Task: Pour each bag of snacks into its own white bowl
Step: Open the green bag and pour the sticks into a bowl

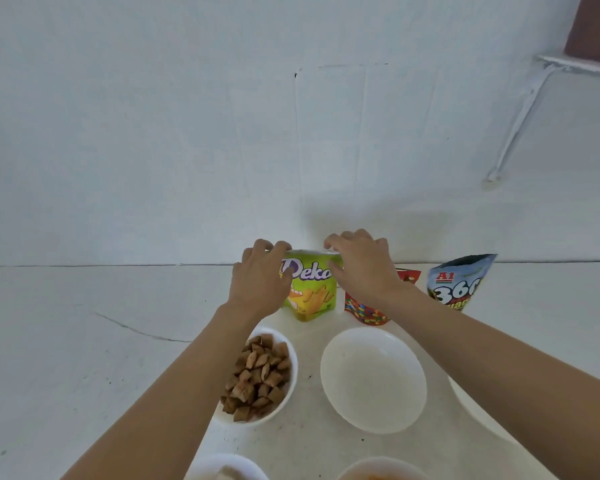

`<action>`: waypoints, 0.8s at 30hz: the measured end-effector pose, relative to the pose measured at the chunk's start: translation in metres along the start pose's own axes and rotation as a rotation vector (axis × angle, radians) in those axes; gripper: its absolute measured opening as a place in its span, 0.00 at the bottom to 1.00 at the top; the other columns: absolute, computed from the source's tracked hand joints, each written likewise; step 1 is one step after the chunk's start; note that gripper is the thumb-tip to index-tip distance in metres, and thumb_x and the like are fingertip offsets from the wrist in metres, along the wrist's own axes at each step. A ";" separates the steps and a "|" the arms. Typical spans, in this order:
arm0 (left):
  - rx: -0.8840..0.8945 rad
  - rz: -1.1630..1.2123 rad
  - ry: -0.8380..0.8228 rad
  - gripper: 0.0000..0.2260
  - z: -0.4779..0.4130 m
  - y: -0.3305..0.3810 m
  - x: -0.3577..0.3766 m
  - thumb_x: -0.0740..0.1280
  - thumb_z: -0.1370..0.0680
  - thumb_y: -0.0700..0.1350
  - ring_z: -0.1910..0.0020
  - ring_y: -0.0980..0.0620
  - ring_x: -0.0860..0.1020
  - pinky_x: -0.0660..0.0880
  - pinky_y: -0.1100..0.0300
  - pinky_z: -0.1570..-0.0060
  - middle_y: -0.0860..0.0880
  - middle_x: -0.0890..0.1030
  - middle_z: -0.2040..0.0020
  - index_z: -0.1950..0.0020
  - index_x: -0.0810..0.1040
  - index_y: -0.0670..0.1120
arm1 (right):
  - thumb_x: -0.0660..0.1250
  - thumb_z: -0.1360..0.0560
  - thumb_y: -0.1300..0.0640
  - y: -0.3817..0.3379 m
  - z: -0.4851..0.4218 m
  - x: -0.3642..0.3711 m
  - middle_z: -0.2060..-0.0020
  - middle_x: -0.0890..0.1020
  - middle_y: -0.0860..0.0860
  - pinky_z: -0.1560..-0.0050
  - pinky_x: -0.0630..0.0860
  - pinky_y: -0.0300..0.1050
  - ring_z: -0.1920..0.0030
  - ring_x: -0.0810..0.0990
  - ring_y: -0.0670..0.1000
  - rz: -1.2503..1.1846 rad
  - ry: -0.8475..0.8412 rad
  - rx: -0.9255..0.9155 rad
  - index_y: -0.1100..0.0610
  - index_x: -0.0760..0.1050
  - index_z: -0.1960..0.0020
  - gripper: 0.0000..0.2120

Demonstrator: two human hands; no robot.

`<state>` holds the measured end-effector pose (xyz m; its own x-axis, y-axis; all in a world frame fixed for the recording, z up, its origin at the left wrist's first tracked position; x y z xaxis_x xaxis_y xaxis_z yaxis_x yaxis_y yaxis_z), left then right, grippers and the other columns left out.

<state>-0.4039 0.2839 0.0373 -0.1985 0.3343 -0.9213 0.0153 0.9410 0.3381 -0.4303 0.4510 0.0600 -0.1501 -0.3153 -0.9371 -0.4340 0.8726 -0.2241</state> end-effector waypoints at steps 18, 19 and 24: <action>0.093 0.149 0.285 0.06 0.024 -0.058 -0.116 0.61 0.17 0.41 0.56 0.43 0.76 0.76 0.49 0.60 0.48 0.77 0.53 0.44 0.76 0.49 | 0.65 0.22 0.65 -0.095 -0.016 -0.041 0.56 0.81 0.50 0.55 0.74 0.54 0.53 0.74 0.54 -0.344 0.297 -0.150 0.57 0.75 0.50 0.05; 0.090 0.141 0.304 0.06 0.034 -0.064 -0.127 0.61 0.17 0.41 0.57 0.44 0.76 0.76 0.50 0.60 0.49 0.77 0.54 0.44 0.76 0.49 | 0.65 0.22 0.65 -0.108 -0.014 -0.045 0.57 0.81 0.50 0.55 0.74 0.54 0.53 0.74 0.54 -0.364 0.313 -0.173 0.57 0.76 0.50 0.05; 0.052 0.120 0.359 0.05 0.094 -0.106 -0.178 0.62 0.17 0.41 0.58 0.46 0.77 0.77 0.49 0.61 0.50 0.80 0.54 0.46 0.74 0.51 | 0.66 0.22 0.64 -0.180 0.003 -0.052 0.55 0.81 0.49 0.55 0.74 0.51 0.52 0.75 0.53 -0.452 0.338 -0.308 0.56 0.76 0.48 0.05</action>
<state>-0.2783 0.1298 0.1473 -0.5229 0.4114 -0.7466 0.1077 0.9007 0.4209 -0.3420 0.3113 0.1480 -0.1424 -0.7712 -0.6204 -0.7477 0.4945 -0.4431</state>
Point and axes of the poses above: each hand's wrist, its own z-axis away from the middle knuckle, its own x-axis out of the palm, y = z × x, the point moved 7 cm from there along -z, towards the middle knuckle
